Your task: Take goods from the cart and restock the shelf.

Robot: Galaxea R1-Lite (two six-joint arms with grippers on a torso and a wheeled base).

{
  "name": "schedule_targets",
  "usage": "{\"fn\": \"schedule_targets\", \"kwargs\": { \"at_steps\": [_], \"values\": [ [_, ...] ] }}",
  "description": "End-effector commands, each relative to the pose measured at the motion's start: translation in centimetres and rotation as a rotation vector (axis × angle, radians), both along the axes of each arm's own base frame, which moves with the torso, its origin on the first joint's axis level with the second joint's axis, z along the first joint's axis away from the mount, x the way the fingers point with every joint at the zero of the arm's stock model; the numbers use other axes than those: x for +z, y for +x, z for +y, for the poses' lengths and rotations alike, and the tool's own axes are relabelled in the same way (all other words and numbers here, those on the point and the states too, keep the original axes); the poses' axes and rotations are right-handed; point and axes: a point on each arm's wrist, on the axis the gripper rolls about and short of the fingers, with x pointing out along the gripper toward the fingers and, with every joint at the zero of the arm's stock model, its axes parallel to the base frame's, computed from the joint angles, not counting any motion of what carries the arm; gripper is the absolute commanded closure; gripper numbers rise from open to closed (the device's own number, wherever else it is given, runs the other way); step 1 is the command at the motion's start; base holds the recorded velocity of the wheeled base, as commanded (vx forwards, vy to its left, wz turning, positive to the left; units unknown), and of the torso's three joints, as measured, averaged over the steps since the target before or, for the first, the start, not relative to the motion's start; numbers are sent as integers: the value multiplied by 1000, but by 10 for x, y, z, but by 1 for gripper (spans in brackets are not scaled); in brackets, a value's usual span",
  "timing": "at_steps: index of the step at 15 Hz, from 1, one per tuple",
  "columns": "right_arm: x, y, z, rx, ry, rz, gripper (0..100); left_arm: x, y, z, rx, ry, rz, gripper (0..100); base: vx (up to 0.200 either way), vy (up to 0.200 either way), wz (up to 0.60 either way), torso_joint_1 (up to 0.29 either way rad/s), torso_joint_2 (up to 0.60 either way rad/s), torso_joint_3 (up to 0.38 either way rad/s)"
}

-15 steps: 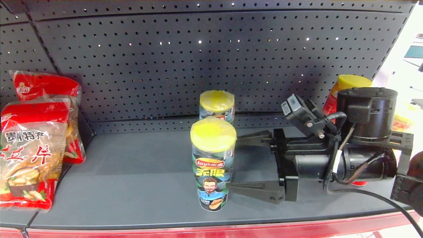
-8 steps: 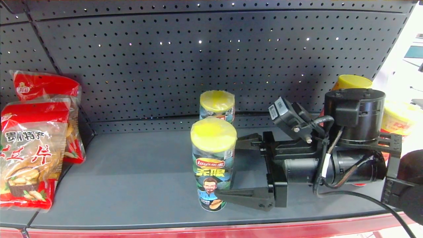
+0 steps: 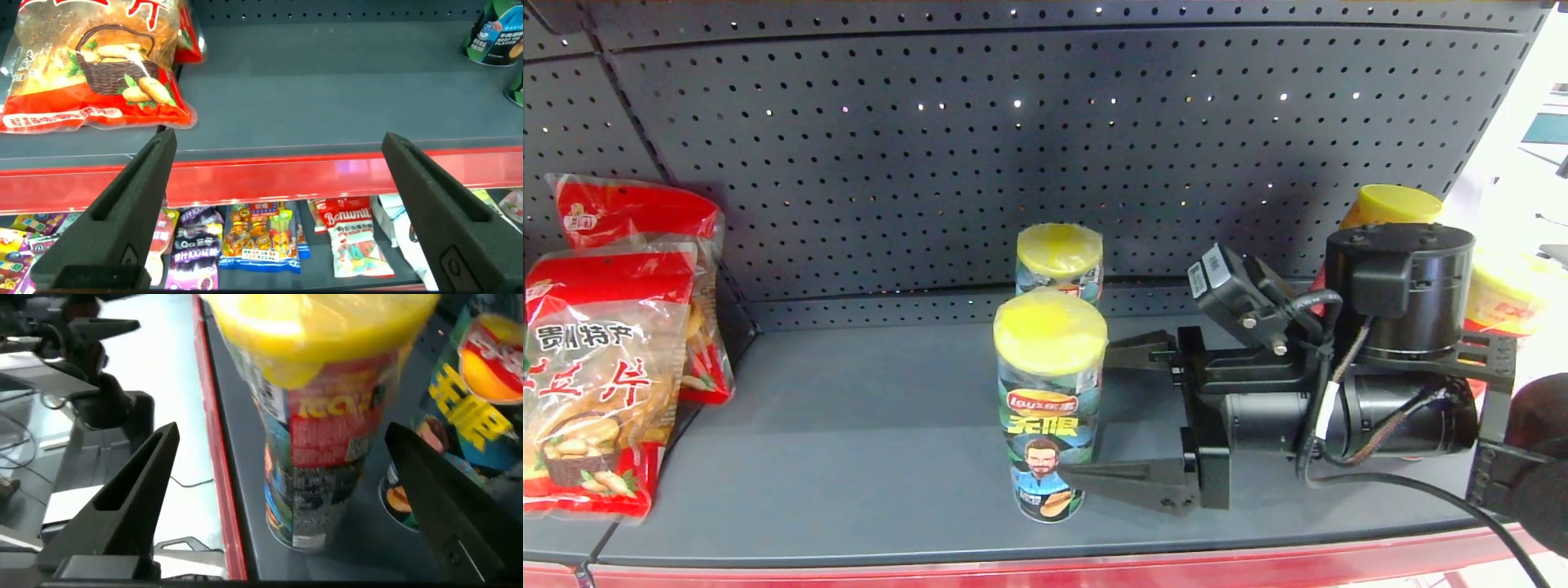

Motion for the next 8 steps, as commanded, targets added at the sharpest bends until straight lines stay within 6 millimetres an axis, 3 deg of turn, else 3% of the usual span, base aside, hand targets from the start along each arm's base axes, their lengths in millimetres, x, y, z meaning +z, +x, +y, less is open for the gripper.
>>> {"fn": "schedule_targets", "kwargs": {
  "at_steps": [1,8],
  "values": [
    [-3,1,-2,-11,-9,7,0,0,0,0,0,0,2,0,0,0,0,0,0,0],
    [-10,9,-4,-60,-30,19,0,0,0,0,0,0,2,0,0,0,0,0,0,0]
  ]
}}
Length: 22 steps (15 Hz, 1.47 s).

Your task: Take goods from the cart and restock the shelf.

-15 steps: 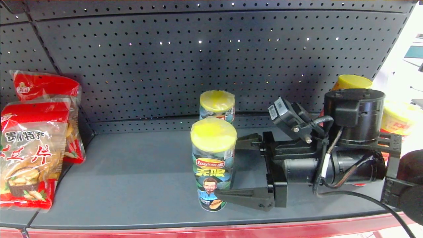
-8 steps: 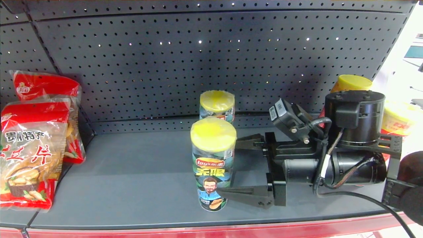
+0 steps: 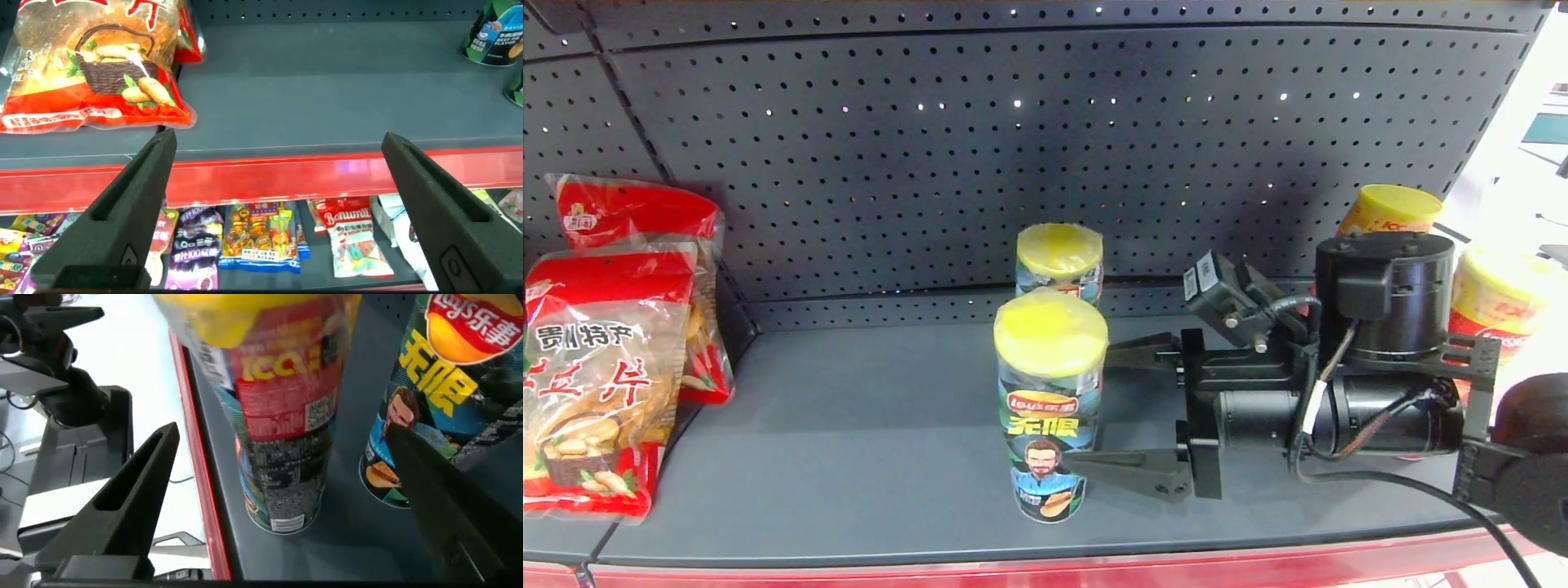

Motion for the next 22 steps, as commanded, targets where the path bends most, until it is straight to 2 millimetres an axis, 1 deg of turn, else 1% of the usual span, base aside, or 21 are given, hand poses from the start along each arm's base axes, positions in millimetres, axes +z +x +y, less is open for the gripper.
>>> {"fn": "schedule_targets", "kwargs": {
  "at_steps": [1,5,9,15,19,22],
  "values": [
    [-3,2,1,-3,-7,8,0,0,0,0,-1,0,2,0,0,0,0,0,0,0],
    [-7,8,0,-17,-14,18,0,0,0,0,0,0,2,0,0,0,0,0,0,0],
    [-11,17,-7,-55,-22,26,0,0,0,0,-1,0,2,0,0,0,0,0,0,0],
    [-13,26,-16,-93,-26,30,0,0,0,0,-1,0,2,0,0,0,0,0,0,0],
    [-12,27,-17,-100,-24,28,0,0,0,0,-1,0,2,0,0,0,0,0,0,0],
    [-7,23,-16,-85,-14,14,0,0,0,0,0,0,2,0,0,0,0,0,0,0]
  ]
}}
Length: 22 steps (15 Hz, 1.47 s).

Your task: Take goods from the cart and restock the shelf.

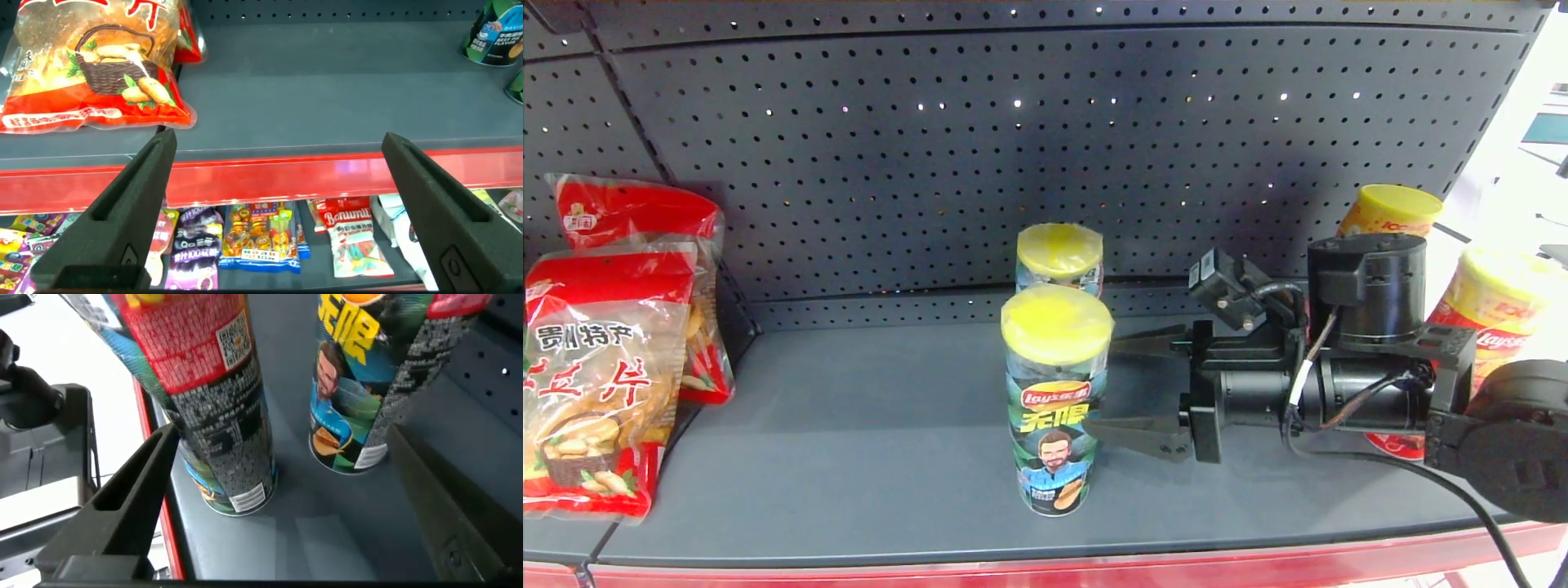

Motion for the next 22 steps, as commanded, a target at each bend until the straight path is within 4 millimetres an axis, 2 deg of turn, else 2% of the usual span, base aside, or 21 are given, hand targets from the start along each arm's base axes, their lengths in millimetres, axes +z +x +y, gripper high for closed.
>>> {"fn": "schedule_targets", "kwargs": {
  "at_steps": [1,12,22],
  "values": [
    [5,-6,1,19,10,-11,0,0,0,0,0,0,2,0,0,0,0,0,0,0],
    [5,-28,23,124,11,-6,0,0,0,0,-1,0,2,0,0,0,0,0,0,0],
    [7,-40,15,125,10,-9,0,0,0,0,-1,0,2,0,0,0,0,0,0,0]
  ]
}}
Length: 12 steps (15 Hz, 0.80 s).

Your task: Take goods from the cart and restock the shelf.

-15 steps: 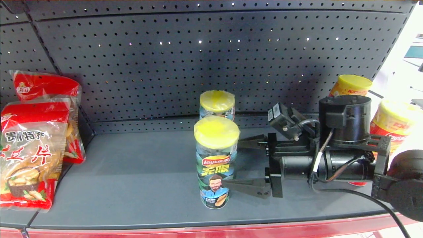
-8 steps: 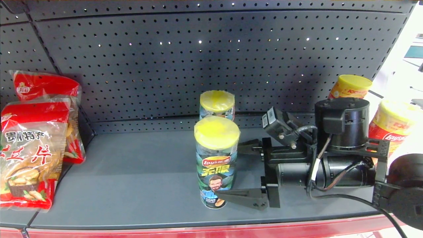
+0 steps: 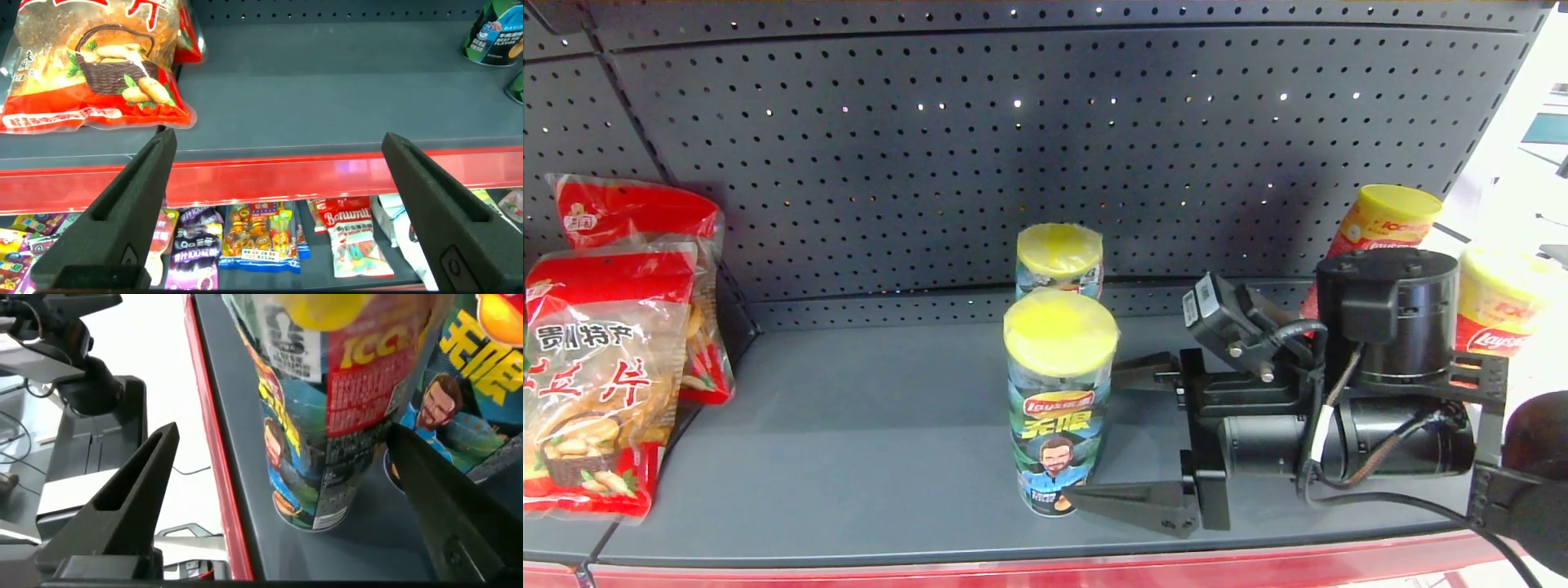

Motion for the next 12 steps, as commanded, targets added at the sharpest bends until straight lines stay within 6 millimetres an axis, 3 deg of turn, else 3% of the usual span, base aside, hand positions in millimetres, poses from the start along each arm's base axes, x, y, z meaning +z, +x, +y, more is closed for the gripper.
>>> {"fn": "schedule_targets", "kwargs": {
  "at_steps": [1,12],
  "values": [
    [2,-4,-3,1,3,-4,0,0,0,0,-1,0,2,0,0,0,0,0,0,0],
    [0,-9,0,16,-1,8,0,0,0,0,-1,0,2,0,0,0,0,0,0,0]
  ]
}}
